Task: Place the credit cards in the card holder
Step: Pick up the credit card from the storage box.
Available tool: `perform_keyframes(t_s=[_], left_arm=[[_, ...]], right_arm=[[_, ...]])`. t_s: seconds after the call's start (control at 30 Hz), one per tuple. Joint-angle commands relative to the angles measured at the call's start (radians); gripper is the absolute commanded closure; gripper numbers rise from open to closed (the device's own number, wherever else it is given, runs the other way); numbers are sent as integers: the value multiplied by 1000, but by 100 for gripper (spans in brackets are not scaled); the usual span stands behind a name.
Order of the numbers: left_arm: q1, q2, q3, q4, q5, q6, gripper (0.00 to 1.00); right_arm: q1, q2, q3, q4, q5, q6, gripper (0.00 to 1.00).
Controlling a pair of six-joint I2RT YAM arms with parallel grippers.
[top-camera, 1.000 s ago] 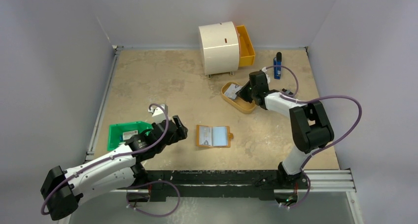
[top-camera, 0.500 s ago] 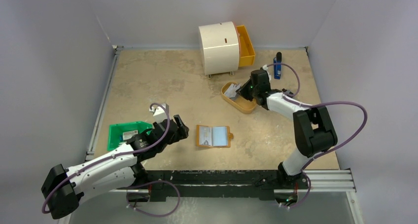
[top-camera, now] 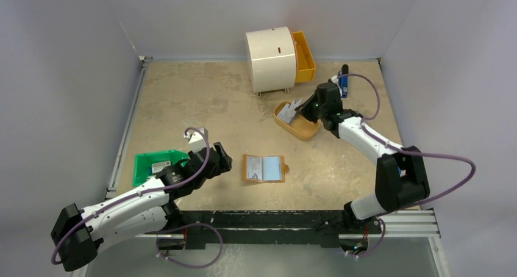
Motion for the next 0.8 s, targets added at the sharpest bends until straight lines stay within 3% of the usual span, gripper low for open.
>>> perform_keyframes(t_s=[0.0,0.13,0.33,0.43,0.53,0.67,0.77], left_arm=[[4,-52,58,-53,-83,-8,36],[4,-140,59,-89,-135,-28,36],[4,-169,71,-80,-151,-18,36],[4,-156,77,-47,-138,10,36],[4,-161,74,4,-104,49,34],[4,-149,60,140,30,90,29],[1,-82,54,236,137,86,29]], right_arm=[[-5,-162,10,-81,-63,5,100],[-5,-326,-37,-43,-337,-17,100],[-5,-549,-85,7,-712,-230,100],[-5,-649,-133,-22,-811,-296,100],[-6,-713,-158,-121,-829,-335,100],[-4,-724,-158,-327,-694,-430,100],[-3,-709,-216,-391,-609,-431,100]])
